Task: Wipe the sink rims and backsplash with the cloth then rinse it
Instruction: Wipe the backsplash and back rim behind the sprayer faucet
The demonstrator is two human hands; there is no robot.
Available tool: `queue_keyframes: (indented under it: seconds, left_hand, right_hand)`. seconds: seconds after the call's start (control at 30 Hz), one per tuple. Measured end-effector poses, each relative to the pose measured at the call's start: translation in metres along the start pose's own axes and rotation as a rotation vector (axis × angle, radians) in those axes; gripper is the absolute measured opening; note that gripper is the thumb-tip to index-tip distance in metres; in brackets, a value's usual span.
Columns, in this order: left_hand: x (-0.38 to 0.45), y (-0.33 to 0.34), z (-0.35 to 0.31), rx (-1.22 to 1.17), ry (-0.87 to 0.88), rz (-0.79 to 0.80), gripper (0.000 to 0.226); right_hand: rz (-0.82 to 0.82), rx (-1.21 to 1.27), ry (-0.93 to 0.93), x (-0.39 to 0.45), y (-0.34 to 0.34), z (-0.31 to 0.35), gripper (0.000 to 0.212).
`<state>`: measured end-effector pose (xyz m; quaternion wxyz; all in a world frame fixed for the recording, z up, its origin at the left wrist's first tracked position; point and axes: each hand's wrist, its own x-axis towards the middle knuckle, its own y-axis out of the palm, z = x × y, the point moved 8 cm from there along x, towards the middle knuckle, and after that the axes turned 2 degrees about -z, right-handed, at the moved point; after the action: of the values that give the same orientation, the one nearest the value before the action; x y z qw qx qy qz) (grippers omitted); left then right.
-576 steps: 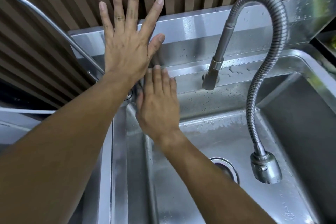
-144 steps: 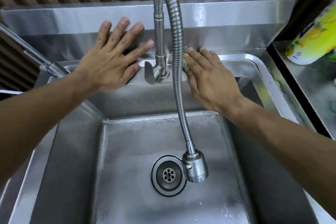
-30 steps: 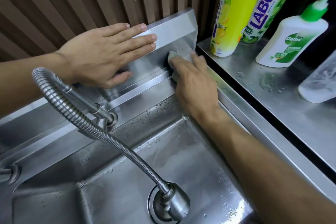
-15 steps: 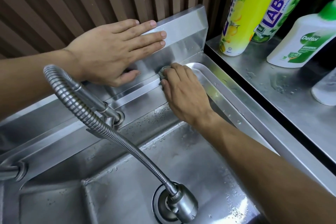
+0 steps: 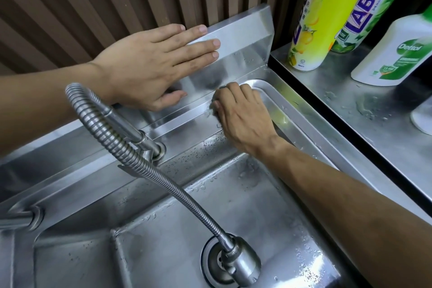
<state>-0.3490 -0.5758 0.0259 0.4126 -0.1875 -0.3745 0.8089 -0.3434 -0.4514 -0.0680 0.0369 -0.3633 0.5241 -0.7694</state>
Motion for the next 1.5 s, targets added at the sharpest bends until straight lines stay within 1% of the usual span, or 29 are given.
queue_keyframes:
  seconds: [0.2,0.37,0.4,0.43,0.53,0.57,0.6,0.63,0.67,0.7,0.83,0.9,0.93,0.97,1.07,1.1,1.2,1.27,1.33,1.4,1.47,1.5]
  left_hand:
    - [0.000,0.001,0.001,-0.013,0.005,-0.003,0.084]
    - [0.001,0.000,-0.001,-0.040,0.005,-0.011,0.085]
    - [0.000,-0.001,0.000,-0.040,0.001,-0.016,0.085]
    - [0.000,-0.001,0.000,-0.044,-0.003,-0.025,0.086]
    - [-0.001,-0.003,0.001,-0.055,-0.028,-0.058,0.090]
    - [0.000,-0.004,0.002,-0.061,-0.037,-0.062,0.091]
    - [0.000,-0.004,0.002,-0.067,-0.040,-0.061,0.092]
    - [0.000,-0.004,0.002,-0.070,-0.041,-0.059,0.093]
    - [-0.001,-0.004,0.002,-0.070,-0.044,-0.062,0.094]
    - [-0.002,-0.005,0.002,-0.067,-0.049,-0.071,0.095]
    - [-0.004,-0.008,0.004,-0.043,-0.081,-0.112,0.097]
    - [-0.005,-0.008,0.004,-0.036,-0.083,-0.116,0.098]
    - [-0.005,-0.008,0.004,-0.035,-0.084,-0.119,0.098]
    - [-0.004,-0.008,0.004,-0.038,-0.083,-0.122,0.097]
    - [-0.003,-0.007,0.003,-0.048,-0.072,-0.111,0.097]
    - [-0.003,-0.006,0.003,-0.050,-0.068,-0.103,0.096]
    - [-0.002,-0.006,0.004,-0.061,-0.060,-0.096,0.092]
    - [-0.003,-0.008,0.004,-0.074,-0.056,-0.117,0.086]
    - [-0.003,-0.011,0.003,-0.081,-0.050,-0.136,0.079]
    - [-0.003,-0.011,0.001,-0.075,-0.035,-0.140,0.075]
    - [-0.004,-0.011,0.000,-0.072,-0.023,-0.137,0.074]
    - [-0.004,-0.010,0.000,-0.072,-0.022,-0.137,0.074]
  right_hand:
    - [-0.035,0.038,-0.038,0.004,-0.001,0.000,0.019]
    - [-0.034,0.100,-0.011,0.004,-0.003,0.000,0.025]
    - [-0.058,0.173,0.040,0.004,-0.007,-0.001,0.026]
    - [-0.114,0.295,0.141,0.003,-0.013,-0.006,0.027]
    - [-0.396,0.745,0.617,-0.008,-0.032,-0.028,0.022]
    - [-0.461,0.820,0.739,-0.011,-0.035,-0.030,0.025]
    - [-0.516,0.839,0.783,-0.009,-0.039,-0.030,0.029]
    - [-0.562,0.814,0.755,-0.003,-0.043,-0.028,0.032]
    - [-0.577,0.767,0.686,0.007,-0.046,-0.024,0.035]
    - [-0.552,0.717,0.607,0.017,-0.044,-0.019,0.038]
    - [-0.293,0.580,0.342,0.029,-0.015,0.032,0.055]
    - [-0.187,0.495,0.269,0.021,-0.003,0.045,0.057]
    - [-0.182,0.460,0.262,0.022,-0.002,0.038,0.057]
    - [-0.209,0.442,0.284,0.026,-0.003,0.024,0.056]
    - [-0.317,0.507,0.483,0.041,-0.014,-0.024,0.053]
    - [-0.332,0.538,0.518,0.043,-0.017,-0.031,0.053]
    - [-0.313,0.637,0.522,0.039,-0.024,-0.019,0.052]
    - [-0.296,0.690,0.527,0.027,-0.035,-0.008,0.050]
    - [-0.260,0.709,0.493,0.007,-0.041,0.011,0.047]
    - [-0.123,0.708,0.355,-0.009,-0.036,0.048,0.048]
    - [0.065,0.617,0.128,-0.022,-0.013,0.091,0.045]
    - [0.124,0.553,0.010,-0.027,-0.001,0.108,0.041]
